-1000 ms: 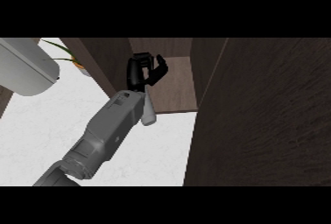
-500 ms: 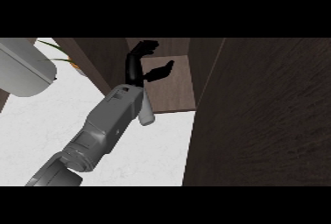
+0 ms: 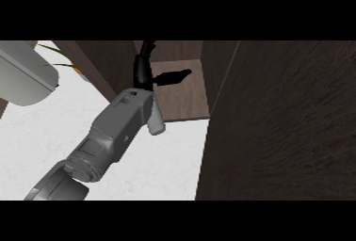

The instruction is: Pick up the bottled water, place it into the cabinet and close the cabinet

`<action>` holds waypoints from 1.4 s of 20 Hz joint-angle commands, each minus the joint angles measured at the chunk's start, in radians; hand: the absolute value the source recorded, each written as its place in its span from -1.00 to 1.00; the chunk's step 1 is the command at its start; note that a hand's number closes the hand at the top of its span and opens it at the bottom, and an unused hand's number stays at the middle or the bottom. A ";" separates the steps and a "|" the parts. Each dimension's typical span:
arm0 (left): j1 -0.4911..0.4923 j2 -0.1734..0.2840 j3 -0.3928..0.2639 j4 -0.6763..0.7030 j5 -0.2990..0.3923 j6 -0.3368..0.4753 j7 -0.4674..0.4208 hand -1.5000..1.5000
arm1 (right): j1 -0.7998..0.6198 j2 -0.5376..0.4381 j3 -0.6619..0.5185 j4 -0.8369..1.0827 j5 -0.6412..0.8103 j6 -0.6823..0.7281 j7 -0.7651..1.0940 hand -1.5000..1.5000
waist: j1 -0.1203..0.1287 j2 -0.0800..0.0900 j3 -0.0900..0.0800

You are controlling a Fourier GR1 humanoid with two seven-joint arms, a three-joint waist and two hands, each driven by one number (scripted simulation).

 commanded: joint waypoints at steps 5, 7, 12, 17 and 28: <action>-0.024 0.004 0.011 0.010 -0.015 -0.092 -0.016 -1.00 | 0.006 0.002 -0.013 -0.051 -0.026 0.000 0.051 -1.00 | 0.019 -0.002 0.000; -0.002 -0.008 0.011 -0.054 0.000 -0.145 -0.059 -1.00 | -0.009 0.017 0.000 -0.021 -0.007 -0.001 0.034 -1.00 | 0.017 -0.006 -0.001; -0.027 -0.009 0.026 -0.091 0.018 -0.354 -0.030 -1.00 | 0.007 0.003 -0.051 -0.017 -0.048 0.020 0.010 -1.00 | 0.032 -0.011 0.001; 0.024 -0.009 0.000 -0.190 0.065 -0.383 0.000 -1.00 | 0.005 0.007 -0.023 -0.053 0.006 0.013 0.046 -1.00 | 0.049 -0.024 0.000; 0.327 -0.005 -0.170 -0.632 0.104 -0.317 0.127 1.00 | 0.021 -0.010 -0.079 -0.100 -0.002 0.010 0.084 -1.00 | 0.099 -0.036 0.001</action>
